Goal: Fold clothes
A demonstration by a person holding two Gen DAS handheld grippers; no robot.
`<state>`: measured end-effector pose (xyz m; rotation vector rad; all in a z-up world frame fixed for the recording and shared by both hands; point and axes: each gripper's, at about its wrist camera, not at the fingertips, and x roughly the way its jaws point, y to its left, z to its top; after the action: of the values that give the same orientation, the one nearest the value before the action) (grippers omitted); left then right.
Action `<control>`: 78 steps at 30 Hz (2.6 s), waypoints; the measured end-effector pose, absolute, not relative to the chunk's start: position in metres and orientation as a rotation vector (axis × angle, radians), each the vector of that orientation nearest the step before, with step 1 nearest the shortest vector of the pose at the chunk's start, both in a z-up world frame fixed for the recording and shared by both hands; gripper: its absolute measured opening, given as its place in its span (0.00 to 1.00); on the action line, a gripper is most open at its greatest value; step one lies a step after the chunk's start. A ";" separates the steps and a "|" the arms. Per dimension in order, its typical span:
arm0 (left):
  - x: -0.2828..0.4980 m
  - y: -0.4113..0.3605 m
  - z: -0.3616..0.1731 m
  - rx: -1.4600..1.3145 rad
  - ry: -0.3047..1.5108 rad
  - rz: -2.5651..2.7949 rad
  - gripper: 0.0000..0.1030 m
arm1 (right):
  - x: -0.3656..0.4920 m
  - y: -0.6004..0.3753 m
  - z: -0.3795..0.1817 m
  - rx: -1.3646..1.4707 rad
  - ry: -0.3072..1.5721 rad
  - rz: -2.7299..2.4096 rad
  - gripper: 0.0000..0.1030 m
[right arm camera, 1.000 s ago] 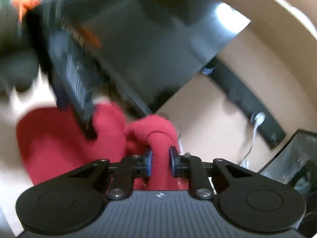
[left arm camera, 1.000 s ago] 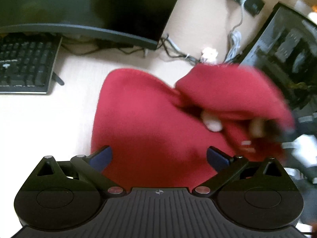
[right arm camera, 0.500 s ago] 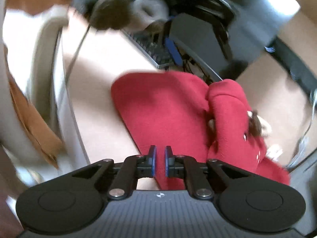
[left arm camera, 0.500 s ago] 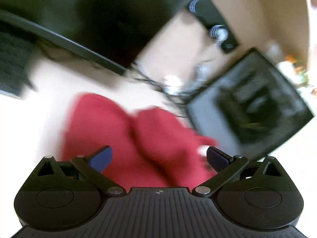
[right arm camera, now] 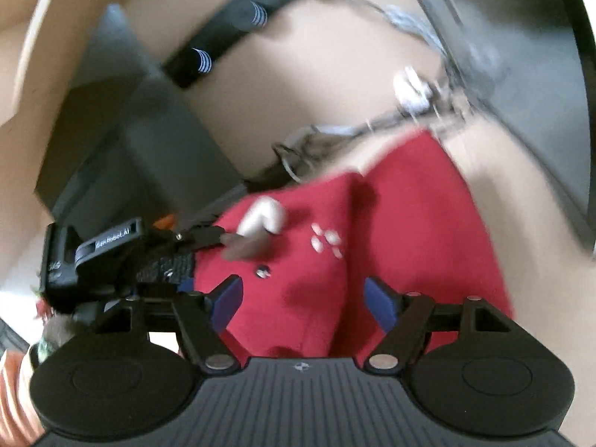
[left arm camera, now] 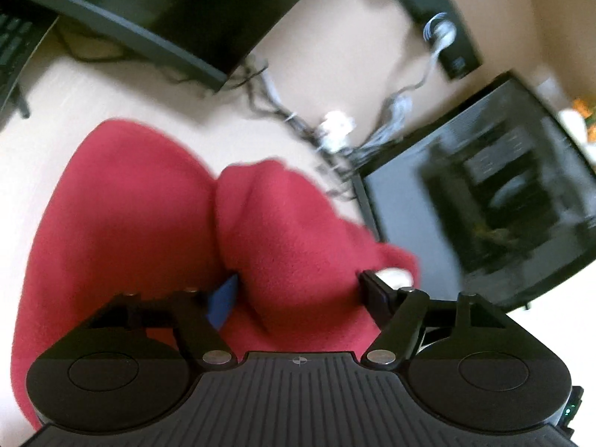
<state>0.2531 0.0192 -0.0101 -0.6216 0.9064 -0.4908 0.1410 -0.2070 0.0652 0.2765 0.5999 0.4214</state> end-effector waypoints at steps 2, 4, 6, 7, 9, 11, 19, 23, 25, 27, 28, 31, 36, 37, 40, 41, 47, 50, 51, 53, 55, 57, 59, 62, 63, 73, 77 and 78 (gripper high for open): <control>0.250 0.018 -0.011 -0.601 0.904 -0.485 0.64 | 0.146 -0.206 0.057 0.311 0.627 0.414 0.52; 0.247 0.018 -0.005 -0.573 0.882 -0.498 0.40 | 0.151 -0.205 0.048 0.346 0.654 0.407 0.29; 0.241 0.018 0.005 -0.536 0.847 -0.520 0.26 | 0.155 -0.204 0.039 0.381 0.681 0.400 0.19; 0.237 0.018 0.013 -0.508 0.823 -0.533 0.25 | 0.156 -0.203 0.038 0.389 0.686 0.400 0.18; 0.224 0.021 0.025 -0.447 0.798 -0.563 0.25 | 0.143 -0.204 0.064 0.305 0.625 0.439 0.17; 0.214 0.022 0.017 -0.388 0.831 -0.563 0.25 | 0.131 -0.205 0.077 0.226 0.613 0.484 0.17; 0.206 0.022 -0.020 -0.291 0.910 -0.490 0.42 | 0.136 -0.184 0.025 0.062 0.837 0.402 0.21; 0.209 0.026 -0.011 -0.288 0.895 -0.500 0.44 | 0.136 -0.179 0.026 0.008 0.836 0.375 0.27; 0.209 0.026 0.003 -0.309 0.853 -0.515 0.44 | 0.136 -0.179 0.024 0.004 0.832 0.368 0.29; 0.210 0.028 0.015 -0.352 0.817 -0.546 0.44 | 0.137 -0.181 0.023 0.008 0.829 0.365 0.30; 0.212 0.027 0.018 -0.378 0.810 -0.561 0.44 | 0.136 -0.180 0.024 0.006 0.827 0.365 0.30; 0.217 0.023 0.020 -0.427 0.806 -0.579 0.45 | 0.137 -0.180 0.025 -0.002 0.823 0.362 0.31; 0.218 0.026 0.034 -0.404 0.822 -0.534 0.50 | 0.138 -0.179 0.026 -0.015 0.817 0.357 0.36; 0.218 0.028 0.039 -0.374 0.812 -0.512 0.54 | 0.138 -0.179 0.025 -0.018 0.815 0.357 0.37; 0.215 0.040 0.058 -0.300 0.754 -0.443 0.58 | 0.137 -0.177 0.023 -0.026 0.812 0.357 0.38; 0.214 0.045 0.065 -0.304 0.728 -0.437 0.58 | 0.137 -0.177 0.022 -0.028 0.810 0.357 0.38; 0.223 0.012 0.046 -0.407 0.745 -0.665 0.66 | 0.136 -0.174 0.021 -0.062 0.797 0.367 0.42; 0.224 -0.006 0.000 -0.358 0.885 -0.641 0.65 | 0.138 -0.186 0.031 -0.040 0.766 0.380 0.64; 0.220 -0.005 -0.007 -0.358 0.881 -0.640 0.65 | 0.140 -0.193 0.038 -0.014 0.744 0.379 0.73; 0.213 -0.003 -0.013 -0.352 0.859 -0.645 0.65 | 0.144 -0.208 0.052 0.038 0.701 0.378 0.75; 0.212 -0.005 -0.012 -0.325 0.855 -0.640 0.65 | 0.148 -0.224 0.066 0.090 0.657 0.377 0.75; 0.210 -0.007 -0.010 -0.297 0.851 -0.634 0.65 | 0.153 -0.236 0.079 0.138 0.612 0.375 0.75; 0.208 -0.010 -0.008 -0.270 0.847 -0.629 0.66 | 0.172 -0.226 0.087 0.141 0.560 0.373 0.75; 0.207 -0.009 -0.007 -0.256 0.848 -0.628 0.67 | 0.208 -0.203 0.077 0.153 0.559 0.411 0.75; 0.206 -0.009 -0.008 -0.252 0.849 -0.630 0.68 | 0.222 -0.194 0.065 0.141 0.605 0.401 0.75; 0.202 0.013 -0.020 -0.231 0.839 -0.732 0.71 | 0.249 -0.174 0.013 0.210 0.738 0.204 0.91; 0.205 0.021 -0.025 -0.240 0.833 -0.792 0.71 | 0.230 -0.165 0.014 0.224 0.735 0.065 0.97; 0.205 0.022 -0.026 -0.244 0.830 -0.806 0.72 | 0.226 -0.164 0.016 0.224 0.738 0.034 0.98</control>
<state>0.2049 0.0222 -0.0259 -0.2442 0.8299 -0.8064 0.2257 -0.1638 0.0163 0.2238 0.7381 0.0336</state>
